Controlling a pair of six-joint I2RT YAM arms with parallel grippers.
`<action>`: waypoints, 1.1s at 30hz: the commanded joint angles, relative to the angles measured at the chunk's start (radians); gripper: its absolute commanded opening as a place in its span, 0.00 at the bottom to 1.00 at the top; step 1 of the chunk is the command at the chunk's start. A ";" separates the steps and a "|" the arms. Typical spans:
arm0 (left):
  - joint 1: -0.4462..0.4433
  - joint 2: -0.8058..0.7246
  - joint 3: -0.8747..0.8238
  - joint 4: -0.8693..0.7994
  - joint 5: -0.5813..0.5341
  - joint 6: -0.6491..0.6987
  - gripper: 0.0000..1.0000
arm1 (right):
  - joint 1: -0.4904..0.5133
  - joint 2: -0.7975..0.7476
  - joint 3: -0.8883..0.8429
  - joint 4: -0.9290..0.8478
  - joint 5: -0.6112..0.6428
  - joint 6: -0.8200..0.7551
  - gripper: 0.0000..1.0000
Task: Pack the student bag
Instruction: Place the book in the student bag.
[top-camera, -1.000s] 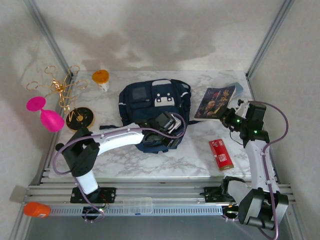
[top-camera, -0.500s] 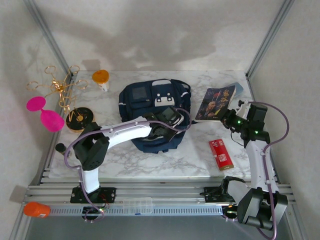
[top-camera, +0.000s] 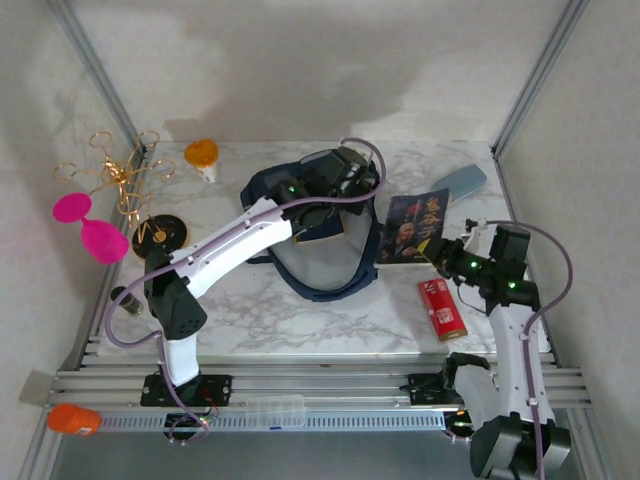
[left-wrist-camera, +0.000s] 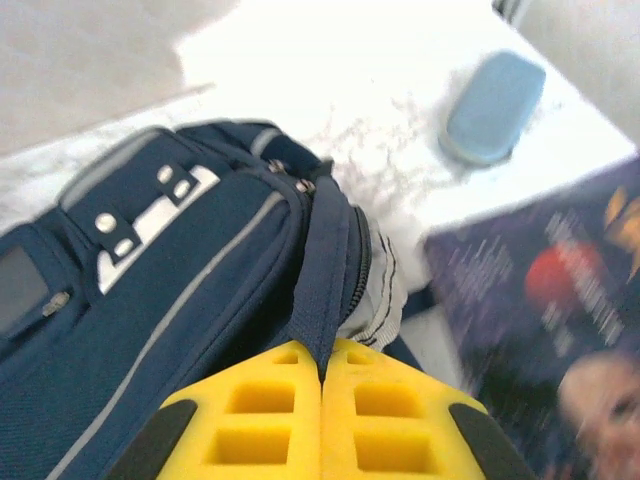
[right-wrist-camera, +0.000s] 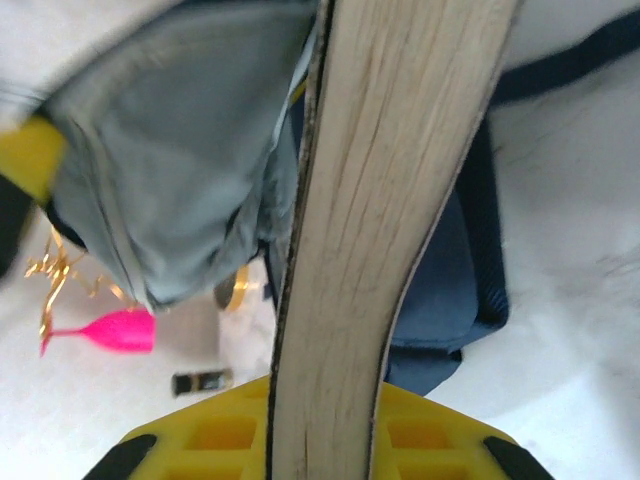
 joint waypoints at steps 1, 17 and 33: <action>-0.011 0.000 0.081 0.081 -0.050 -0.046 0.00 | 0.147 0.003 -0.064 0.235 -0.112 0.137 0.00; -0.031 0.048 0.136 0.052 -0.129 -0.187 0.00 | 0.405 0.958 0.414 0.497 0.048 -0.037 0.38; -0.034 0.091 0.168 0.058 -0.109 -0.277 0.00 | 0.431 0.790 0.259 0.304 0.438 -0.164 0.39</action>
